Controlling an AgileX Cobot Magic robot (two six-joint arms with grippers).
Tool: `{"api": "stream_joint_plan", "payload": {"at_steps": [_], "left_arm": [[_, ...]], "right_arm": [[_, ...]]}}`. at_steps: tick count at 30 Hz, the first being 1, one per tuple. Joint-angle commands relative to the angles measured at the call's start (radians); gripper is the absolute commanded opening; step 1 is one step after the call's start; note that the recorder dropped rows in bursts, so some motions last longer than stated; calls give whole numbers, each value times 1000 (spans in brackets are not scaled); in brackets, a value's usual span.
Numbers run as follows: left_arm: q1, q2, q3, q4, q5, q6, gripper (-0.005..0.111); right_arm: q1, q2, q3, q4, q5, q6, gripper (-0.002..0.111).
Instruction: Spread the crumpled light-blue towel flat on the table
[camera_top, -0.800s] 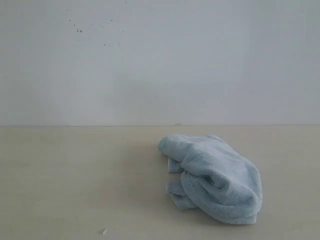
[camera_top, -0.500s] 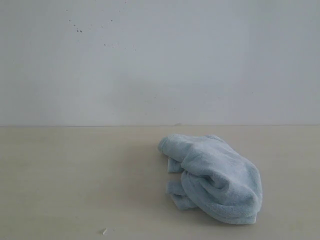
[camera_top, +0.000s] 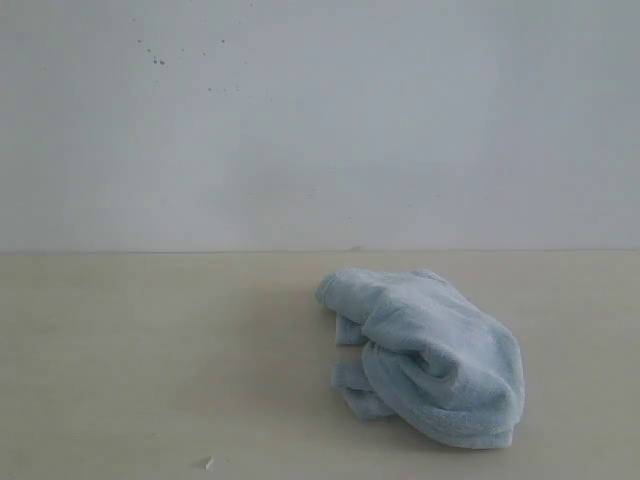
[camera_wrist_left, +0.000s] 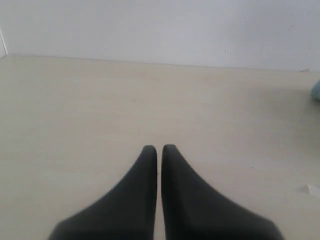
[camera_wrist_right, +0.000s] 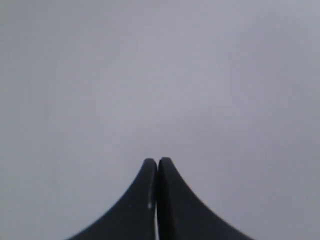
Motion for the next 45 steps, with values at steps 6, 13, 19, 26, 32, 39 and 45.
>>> {"api": "stream_joint_plan", "payload": {"at_steps": [6,13,19,26,32,39,45], "left_arm": [[3,-4,4,0,-7,1,4],[3,-4,4,0,-7,1,4],[3,-4,4,0,-7,1,4],[3,-4,4,0,-7,1,4],[3,-4,4,0,-7,1,4],[3,-4,4,0,-7,1,4],[3,-4,4,0,-7,1,4]], "right_arm": [[-1,6,-206,-258,-187,703,0],[-1,369,-623,-613,-48,392,0],[-1,836,-799,-619,435,28,0],[-1,1302,-911,-524,1093,-106,0],[15,1383,-911,-96,1271,-318,0],[350,1465,-911,165,1346,-733,0],[458,1661,-911,2,1185,-646,9]]}}
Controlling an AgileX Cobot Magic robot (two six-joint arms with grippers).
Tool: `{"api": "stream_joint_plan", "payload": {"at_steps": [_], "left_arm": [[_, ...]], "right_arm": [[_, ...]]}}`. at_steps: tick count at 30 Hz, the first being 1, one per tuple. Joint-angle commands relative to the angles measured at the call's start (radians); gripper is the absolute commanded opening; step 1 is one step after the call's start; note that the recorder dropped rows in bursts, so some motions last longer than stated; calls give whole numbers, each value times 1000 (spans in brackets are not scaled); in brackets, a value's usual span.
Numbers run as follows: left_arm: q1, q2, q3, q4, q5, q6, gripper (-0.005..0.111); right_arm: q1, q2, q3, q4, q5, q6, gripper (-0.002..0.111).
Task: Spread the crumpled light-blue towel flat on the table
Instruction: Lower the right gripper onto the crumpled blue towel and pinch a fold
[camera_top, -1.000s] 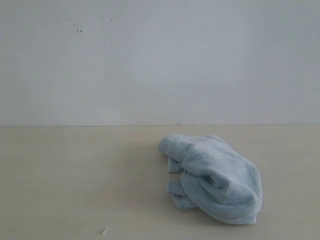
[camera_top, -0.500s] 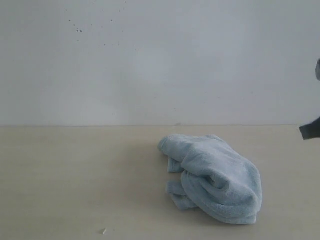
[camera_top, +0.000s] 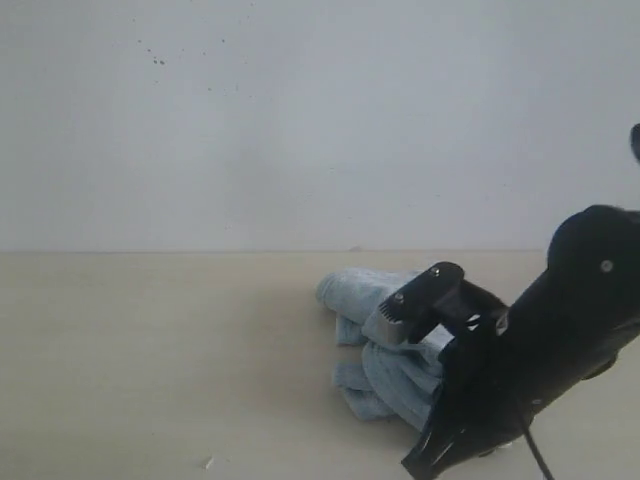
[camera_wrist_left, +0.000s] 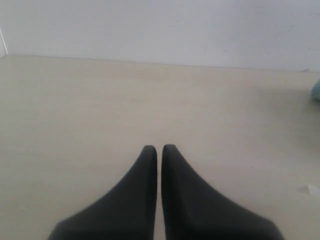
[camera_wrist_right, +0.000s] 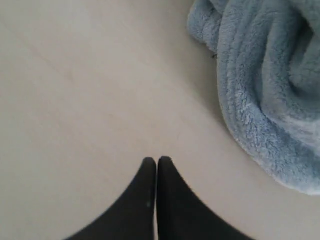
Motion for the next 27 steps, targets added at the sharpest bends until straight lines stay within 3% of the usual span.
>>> {"api": "stream_joint_plan", "payload": {"at_steps": [1,3,5,11,19,24,27], "left_arm": [[3,-4,4,0,-7,1,4],[3,-4,4,0,-7,1,4],[3,-4,4,0,-7,1,4],[3,-4,4,-214,-24,1,4],[3,-4,4,-435,-26,1,4],[3,-4,4,-754,-26,4,4],[3,-4,4,-966,-28,4,4]], "right_arm": [[13,105,-4,-75,-111,32,17],[13,142,-4,-117,-170,65,37],[13,165,-4,-150,-253,101,49],[-12,218,-9,-350,-448,213,48],[-110,305,-66,-350,-414,222,48],[-110,305,-66,-350,-411,220,47],[-110,305,-66,-352,-384,212,33]]}}
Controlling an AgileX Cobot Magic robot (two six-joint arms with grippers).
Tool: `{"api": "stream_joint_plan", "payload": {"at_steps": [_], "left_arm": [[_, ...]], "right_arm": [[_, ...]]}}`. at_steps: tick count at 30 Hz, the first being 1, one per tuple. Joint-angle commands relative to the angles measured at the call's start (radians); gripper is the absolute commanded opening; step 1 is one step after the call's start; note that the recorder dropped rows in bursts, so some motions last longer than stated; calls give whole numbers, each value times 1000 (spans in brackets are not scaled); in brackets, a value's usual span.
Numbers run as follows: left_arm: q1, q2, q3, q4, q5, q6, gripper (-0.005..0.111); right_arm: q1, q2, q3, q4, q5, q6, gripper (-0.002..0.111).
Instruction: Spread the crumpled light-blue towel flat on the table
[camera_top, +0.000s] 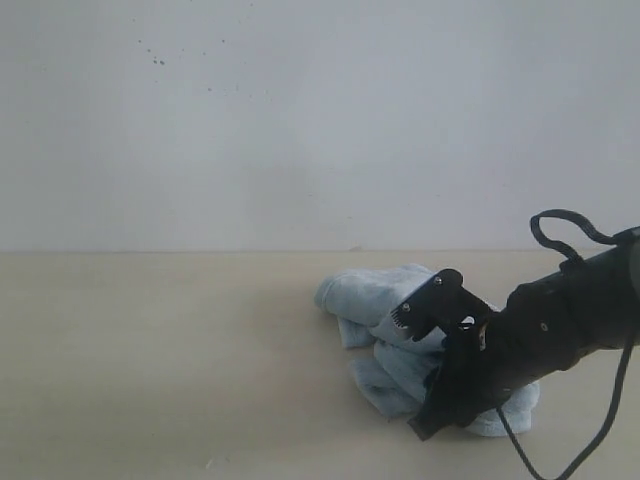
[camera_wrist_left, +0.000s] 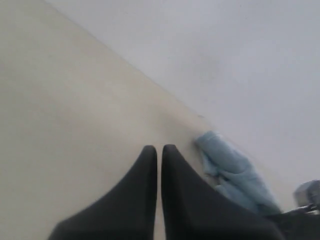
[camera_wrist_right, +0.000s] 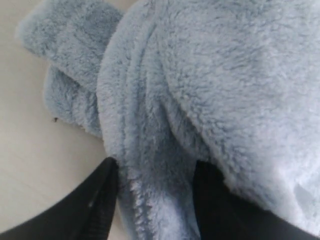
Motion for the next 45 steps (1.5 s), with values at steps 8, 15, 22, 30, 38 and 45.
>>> {"api": "stream_joint_plan", "payload": {"at_steps": [8,15,22,30,38,45], "left_arm": [[3,-4,4,-733,-22,4,4],[3,-4,4,-1108,-25,4,4],[3,-4,4,-1169,-27,8,4],[3,-4,4,-1139,-25,9,4],[3,-4,4,-906,-27,35,4],[3,-4,4,-734,-23,65,4]], "right_arm": [[-5,-3,-6,-4,54,15,0],[-3,-131,-48,37,175,52,0],[-3,-338,-85,70,275,52,0],[-3,-405,-81,96,310,52,0],[-3,-405,-81,113,332,52,0],[-3,-445,-84,215,336,47,0]]}}
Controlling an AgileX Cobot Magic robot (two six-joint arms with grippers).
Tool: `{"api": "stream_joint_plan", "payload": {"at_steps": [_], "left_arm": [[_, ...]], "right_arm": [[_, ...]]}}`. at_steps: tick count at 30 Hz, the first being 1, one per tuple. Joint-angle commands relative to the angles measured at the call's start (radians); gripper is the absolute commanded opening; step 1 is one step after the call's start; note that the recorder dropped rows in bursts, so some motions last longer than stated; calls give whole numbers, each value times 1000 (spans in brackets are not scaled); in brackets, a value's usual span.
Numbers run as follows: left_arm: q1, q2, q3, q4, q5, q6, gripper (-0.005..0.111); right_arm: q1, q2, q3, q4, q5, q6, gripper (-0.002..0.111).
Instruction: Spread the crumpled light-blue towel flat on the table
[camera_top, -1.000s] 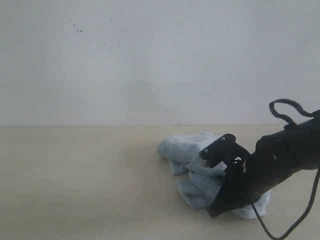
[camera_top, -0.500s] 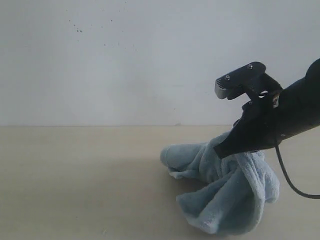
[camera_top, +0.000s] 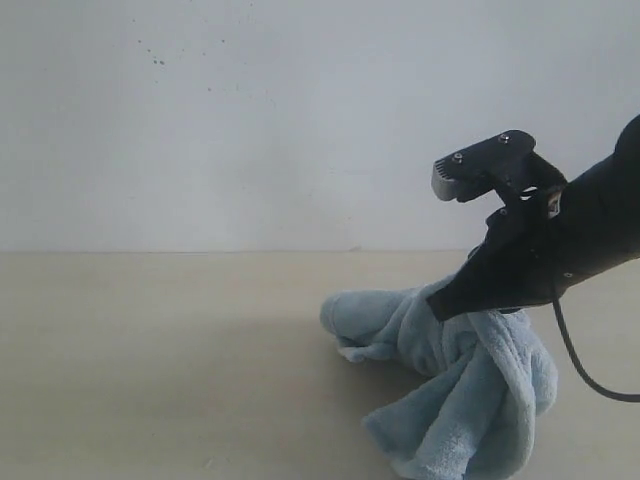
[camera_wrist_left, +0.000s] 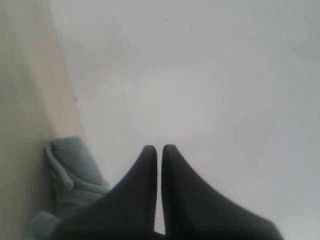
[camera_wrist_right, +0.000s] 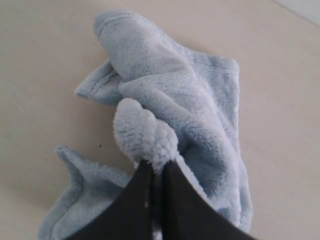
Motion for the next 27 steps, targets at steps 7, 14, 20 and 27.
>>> {"api": "stream_joint_plan", "payload": {"at_steps": [7,14,20,27], "left_arm": [[1,-3,4,297,-32,179,4],[1,-3,4,508,-48,436,4],[1,-3,4,475,-200,473,4],[1,-3,-162,745,-350,612,4]], "right_arm": [[-3,-186,-25,196,-13,-57,0],[-3,-342,-25,216,-15,-57,0],[-3,-403,-25,216,-6,-127,0],[-3,-269,-9,212,-27,-187,0]]}}
